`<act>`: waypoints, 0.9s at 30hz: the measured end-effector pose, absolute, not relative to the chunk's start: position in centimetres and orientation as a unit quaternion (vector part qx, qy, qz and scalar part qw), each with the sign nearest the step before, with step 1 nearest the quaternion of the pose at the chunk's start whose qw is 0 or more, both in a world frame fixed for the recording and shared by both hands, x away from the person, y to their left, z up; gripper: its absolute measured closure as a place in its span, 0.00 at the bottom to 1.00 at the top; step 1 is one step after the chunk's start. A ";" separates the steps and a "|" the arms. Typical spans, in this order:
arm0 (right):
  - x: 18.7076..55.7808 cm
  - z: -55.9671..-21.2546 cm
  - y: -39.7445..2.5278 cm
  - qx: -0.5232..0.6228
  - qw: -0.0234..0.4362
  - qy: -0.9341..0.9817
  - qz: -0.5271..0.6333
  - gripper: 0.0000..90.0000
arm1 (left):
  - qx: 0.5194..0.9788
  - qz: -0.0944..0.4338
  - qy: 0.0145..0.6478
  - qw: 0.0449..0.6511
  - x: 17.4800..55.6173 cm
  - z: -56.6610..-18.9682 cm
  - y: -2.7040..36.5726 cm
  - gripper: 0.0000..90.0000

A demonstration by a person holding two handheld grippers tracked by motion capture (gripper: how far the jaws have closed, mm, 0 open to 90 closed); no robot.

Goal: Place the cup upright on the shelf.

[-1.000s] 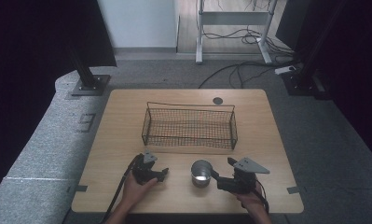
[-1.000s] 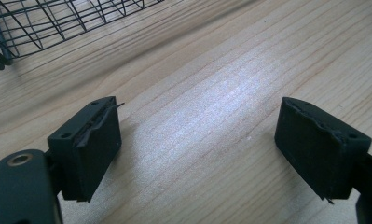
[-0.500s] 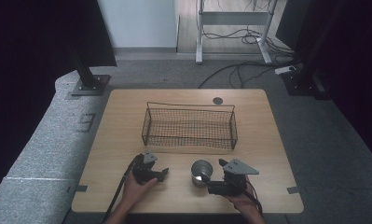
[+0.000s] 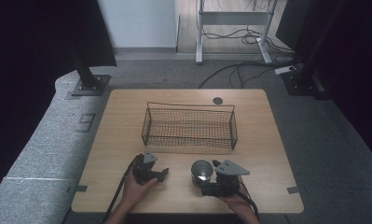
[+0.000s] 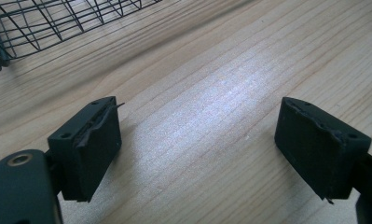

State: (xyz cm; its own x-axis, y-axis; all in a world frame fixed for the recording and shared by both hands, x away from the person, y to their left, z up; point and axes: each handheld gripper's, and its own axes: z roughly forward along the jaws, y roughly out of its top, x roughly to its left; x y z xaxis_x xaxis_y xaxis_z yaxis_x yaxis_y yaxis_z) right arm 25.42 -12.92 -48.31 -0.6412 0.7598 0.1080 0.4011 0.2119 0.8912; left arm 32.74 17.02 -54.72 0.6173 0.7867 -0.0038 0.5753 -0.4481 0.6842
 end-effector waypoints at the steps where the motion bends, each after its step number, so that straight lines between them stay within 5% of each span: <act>1: 25.5 -48.5 -12.9 0.387 0.179 0.756 0.497 0.11 | 0.836 0.159 0.407 0.332 32.7 -54.7 17.0 0.16; 27: 27.4 -51.3 -11.2 0.399 0.166 0.768 0.473 0.06 | 0.836 0.159 0.407 0.332 32.7 -54.7 17.0 0.16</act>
State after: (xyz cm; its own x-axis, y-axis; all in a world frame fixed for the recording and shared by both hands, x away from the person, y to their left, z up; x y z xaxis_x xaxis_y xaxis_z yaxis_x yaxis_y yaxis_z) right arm 27.43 -11.25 -51.30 -0.6263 0.7698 0.1230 0.4568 0.2345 0.8581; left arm 32.74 17.02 -54.72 0.6178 0.7864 -0.0041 0.5752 -0.4483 0.6842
